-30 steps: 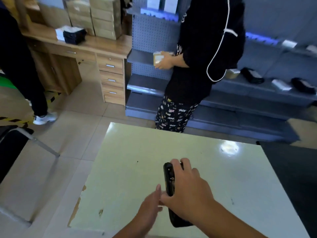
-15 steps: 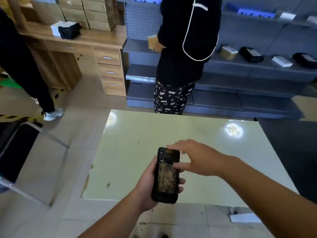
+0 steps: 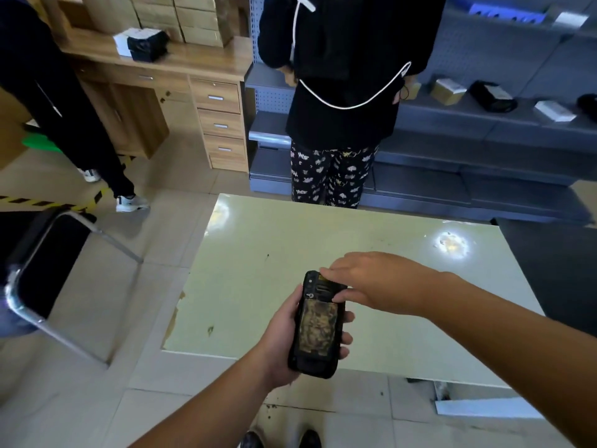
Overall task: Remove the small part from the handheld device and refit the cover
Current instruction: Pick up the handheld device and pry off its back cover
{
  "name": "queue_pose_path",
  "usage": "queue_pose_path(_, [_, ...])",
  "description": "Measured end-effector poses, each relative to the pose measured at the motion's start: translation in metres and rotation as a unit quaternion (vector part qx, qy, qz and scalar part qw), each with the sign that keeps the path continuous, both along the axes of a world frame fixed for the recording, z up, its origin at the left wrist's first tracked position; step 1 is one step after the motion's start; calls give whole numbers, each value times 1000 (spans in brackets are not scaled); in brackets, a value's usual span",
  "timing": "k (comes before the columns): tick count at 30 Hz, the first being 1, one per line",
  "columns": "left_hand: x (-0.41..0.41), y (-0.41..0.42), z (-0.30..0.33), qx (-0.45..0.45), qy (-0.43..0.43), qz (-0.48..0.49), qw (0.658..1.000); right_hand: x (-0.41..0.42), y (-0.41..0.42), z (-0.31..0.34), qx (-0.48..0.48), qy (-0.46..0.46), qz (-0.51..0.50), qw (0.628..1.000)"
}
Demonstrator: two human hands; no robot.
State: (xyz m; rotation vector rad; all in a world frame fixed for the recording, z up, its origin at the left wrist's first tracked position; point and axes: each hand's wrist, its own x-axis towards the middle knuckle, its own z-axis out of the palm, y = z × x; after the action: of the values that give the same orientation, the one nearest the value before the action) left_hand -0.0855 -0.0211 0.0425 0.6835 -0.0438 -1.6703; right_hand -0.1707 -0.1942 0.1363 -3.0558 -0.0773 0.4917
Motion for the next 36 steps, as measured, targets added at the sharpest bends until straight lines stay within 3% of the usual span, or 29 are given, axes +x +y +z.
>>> queue_pose_path(6, [-2, 4, 3, 11, 0, 9, 1000, -10, -5, -5, -23, -63, 85, 994])
queue_pose_path(14, [-5, 10, 0, 29, -31, 2, 999, -7, -3, -8, -1, -44, 89, 995])
queue_pose_path(16, [-7, 9, -2, 29, -31, 10, 999, -4, -4, -8, 6, -30, 56, 998])
queue_pose_path(18, [-7, 8, -4, 28, -23, 34, 999, 0, 1, -8, 61, -35, -42, 997])
queue_pose_path(21, [-5, 5, -5, 35, -15, 69, 997, 10, 19, -12, 146, -85, -169, 971])
queue_pose_path(36, [-1, -1, -5, 43, 4, 125, 991, 31, 49, -20, 131, -155, -262, 944])
